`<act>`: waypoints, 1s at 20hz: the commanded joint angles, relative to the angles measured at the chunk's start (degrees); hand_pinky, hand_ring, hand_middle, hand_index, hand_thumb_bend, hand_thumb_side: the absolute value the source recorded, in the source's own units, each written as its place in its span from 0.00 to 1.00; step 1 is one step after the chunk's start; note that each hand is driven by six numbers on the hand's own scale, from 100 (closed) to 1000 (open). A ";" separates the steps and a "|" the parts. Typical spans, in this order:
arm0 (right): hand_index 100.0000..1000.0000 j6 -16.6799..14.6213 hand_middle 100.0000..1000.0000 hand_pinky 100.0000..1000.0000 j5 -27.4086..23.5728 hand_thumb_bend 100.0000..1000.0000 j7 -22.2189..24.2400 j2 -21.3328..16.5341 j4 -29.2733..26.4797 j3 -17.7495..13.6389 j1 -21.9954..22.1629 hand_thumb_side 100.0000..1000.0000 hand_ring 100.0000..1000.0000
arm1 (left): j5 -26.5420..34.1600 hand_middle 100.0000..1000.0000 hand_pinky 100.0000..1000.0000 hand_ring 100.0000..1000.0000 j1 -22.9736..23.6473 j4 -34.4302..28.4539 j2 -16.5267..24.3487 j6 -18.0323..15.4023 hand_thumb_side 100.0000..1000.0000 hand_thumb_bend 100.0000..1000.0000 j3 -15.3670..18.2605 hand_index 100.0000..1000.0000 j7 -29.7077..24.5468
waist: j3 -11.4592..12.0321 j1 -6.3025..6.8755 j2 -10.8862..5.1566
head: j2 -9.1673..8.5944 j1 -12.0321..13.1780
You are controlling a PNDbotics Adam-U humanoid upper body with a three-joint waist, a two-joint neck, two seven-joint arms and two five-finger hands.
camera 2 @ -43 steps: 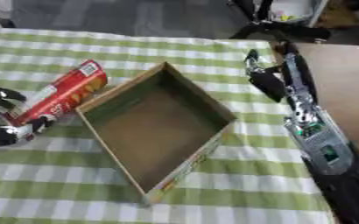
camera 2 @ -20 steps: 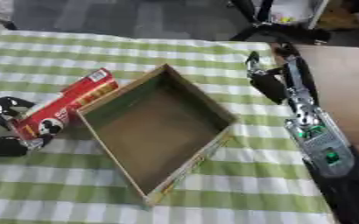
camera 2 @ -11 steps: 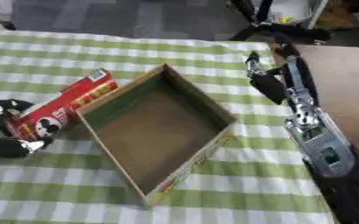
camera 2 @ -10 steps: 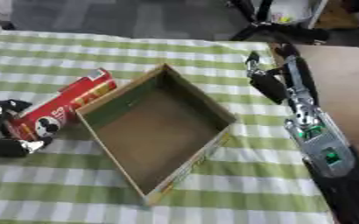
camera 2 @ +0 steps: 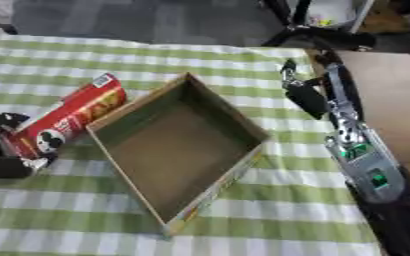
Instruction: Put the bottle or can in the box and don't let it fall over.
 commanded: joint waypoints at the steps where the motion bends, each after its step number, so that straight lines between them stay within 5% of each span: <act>1: 1.00 -0.08 0.98 0.66 0.06 0.00 -0.09 -0.85 -0.33 -0.63 -0.68 0.41 0.98 | 1.32 0.47 0.21 0.41 -0.78 -0.80 0.93 0.21 0.00 0.23 0.60 0.45 2.65 | -0.04 -0.35 -0.27 | -0.69 -0.12; 7: 1.00 -0.16 0.98 0.66 -0.03 0.00 -0.15 -0.83 -0.33 -0.70 -0.61 0.41 0.97 | 4.94 0.43 0.18 0.38 -0.80 -1.52 1.28 0.99 0.00 0.00 1.22 0.40 5.96 | -0.07 -0.28 -0.38 | -0.70 -0.31; 20: 1.00 -0.36 0.98 0.66 0.16 0.00 -0.54 -0.85 -0.36 -0.93 -0.20 0.42 0.97 | 4.82 0.42 0.16 0.35 -3.49 -10.36 5.78 3.73 0.00 0.00 3.09 0.39 5.34 | 0.14 0.53 -1.12 | -0.01 -1.44</act>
